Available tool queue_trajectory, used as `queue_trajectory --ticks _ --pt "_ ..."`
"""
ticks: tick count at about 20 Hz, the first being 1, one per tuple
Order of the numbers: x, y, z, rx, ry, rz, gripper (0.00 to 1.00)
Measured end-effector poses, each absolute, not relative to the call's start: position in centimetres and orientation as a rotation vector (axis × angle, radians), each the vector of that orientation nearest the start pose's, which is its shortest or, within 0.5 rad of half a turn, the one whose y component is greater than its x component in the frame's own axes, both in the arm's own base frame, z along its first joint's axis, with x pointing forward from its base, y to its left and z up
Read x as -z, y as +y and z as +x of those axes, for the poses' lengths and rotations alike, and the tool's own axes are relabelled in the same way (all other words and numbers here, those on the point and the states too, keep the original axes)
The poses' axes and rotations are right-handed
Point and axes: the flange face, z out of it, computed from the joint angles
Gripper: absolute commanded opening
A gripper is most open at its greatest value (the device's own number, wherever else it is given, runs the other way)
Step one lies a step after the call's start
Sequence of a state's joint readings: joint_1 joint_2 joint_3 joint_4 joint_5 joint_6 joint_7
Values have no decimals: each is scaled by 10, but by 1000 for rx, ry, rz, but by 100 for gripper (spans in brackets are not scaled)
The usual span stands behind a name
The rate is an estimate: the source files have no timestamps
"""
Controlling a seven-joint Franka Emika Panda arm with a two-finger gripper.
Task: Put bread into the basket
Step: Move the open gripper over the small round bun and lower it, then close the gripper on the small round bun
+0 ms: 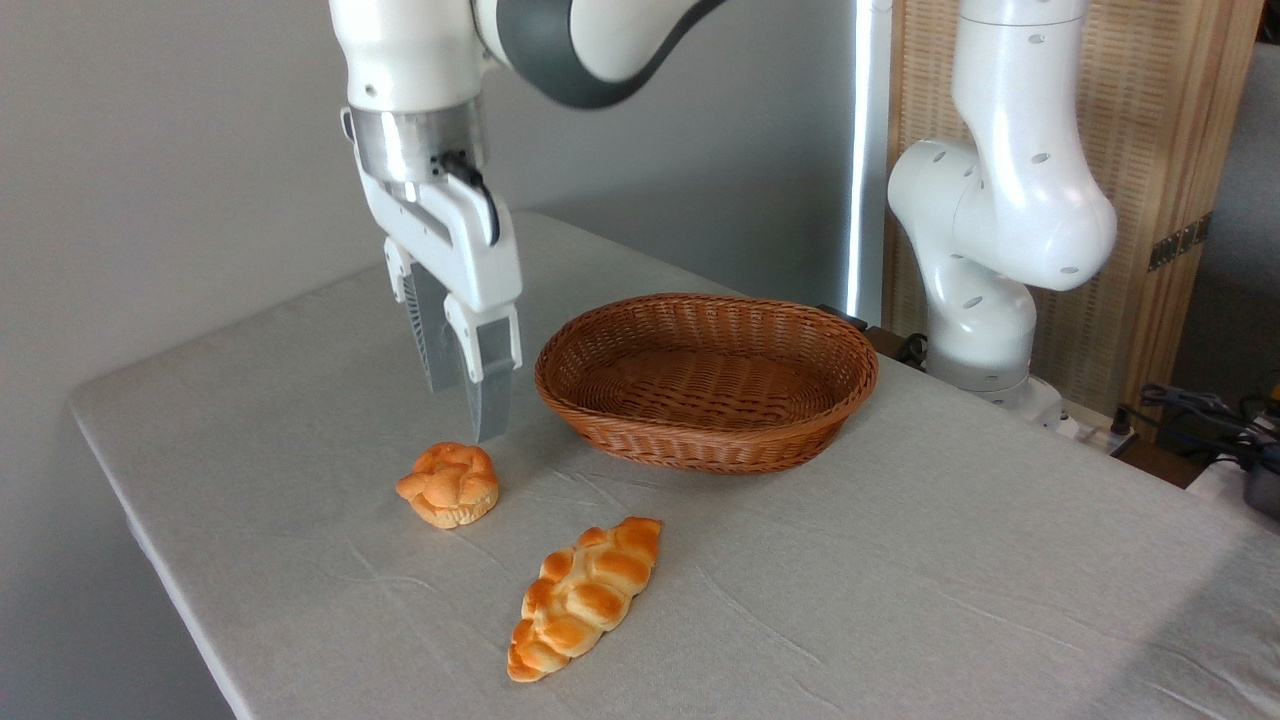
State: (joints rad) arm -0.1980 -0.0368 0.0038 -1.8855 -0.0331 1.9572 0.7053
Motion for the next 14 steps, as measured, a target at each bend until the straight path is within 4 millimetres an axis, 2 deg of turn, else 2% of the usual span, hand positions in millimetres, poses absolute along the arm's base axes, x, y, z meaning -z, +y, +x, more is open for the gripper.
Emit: queue_trajectory --ticks 5,10,12,14 --pt "-489 -143 551 210 1425 -2786 100" --pt "-444 -177 555 133 1524 -2700 100" --pt "-432 -183 557 120 1540 -2687 100" --pt "-425 -189 558 116 1552 -2681 66"
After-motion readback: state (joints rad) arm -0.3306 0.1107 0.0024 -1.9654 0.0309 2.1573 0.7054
